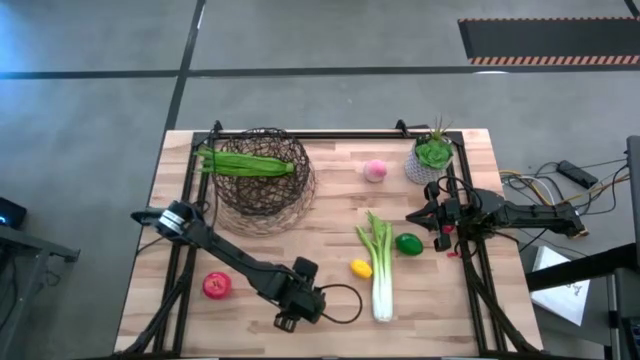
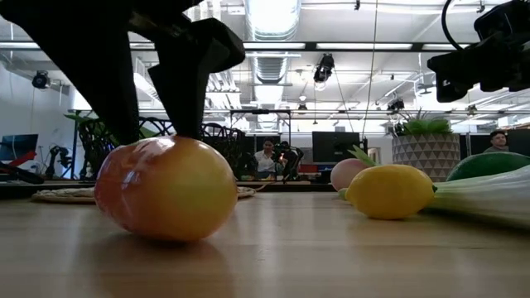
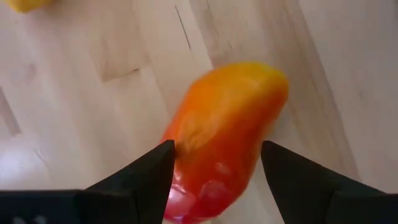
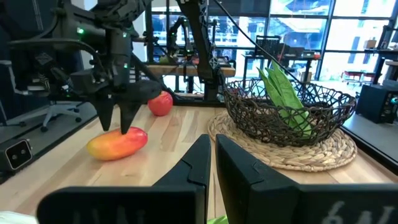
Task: Build produce basket
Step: Put the bottom orange mango into the black mesh basket
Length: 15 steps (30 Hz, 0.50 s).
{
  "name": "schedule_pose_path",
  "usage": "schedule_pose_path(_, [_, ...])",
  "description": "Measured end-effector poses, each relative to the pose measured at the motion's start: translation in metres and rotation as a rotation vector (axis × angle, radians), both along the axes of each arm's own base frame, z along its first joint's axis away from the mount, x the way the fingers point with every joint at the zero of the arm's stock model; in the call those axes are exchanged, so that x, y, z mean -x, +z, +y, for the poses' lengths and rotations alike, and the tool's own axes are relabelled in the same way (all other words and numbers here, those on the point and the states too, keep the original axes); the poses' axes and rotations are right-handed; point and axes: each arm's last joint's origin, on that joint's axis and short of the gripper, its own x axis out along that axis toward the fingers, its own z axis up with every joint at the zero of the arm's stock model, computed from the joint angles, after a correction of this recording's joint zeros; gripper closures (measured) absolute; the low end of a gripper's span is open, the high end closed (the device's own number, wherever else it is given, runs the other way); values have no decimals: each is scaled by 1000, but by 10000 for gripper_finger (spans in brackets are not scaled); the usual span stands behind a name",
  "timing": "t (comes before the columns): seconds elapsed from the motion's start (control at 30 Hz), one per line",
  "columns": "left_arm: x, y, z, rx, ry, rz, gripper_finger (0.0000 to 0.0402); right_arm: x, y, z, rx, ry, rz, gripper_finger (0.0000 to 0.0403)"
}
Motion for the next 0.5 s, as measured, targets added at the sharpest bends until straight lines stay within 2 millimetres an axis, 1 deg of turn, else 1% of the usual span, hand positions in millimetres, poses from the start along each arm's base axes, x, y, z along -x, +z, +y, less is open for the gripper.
schedule_pose_path(0.37, [-7,-18,0,-12,-40,22,176,0,0,0,-2,0,0,385])
schedule_pose_path(0.5, [-8,-20,1,-5,-39,29,153,0,0,0,-2,0,0,385])
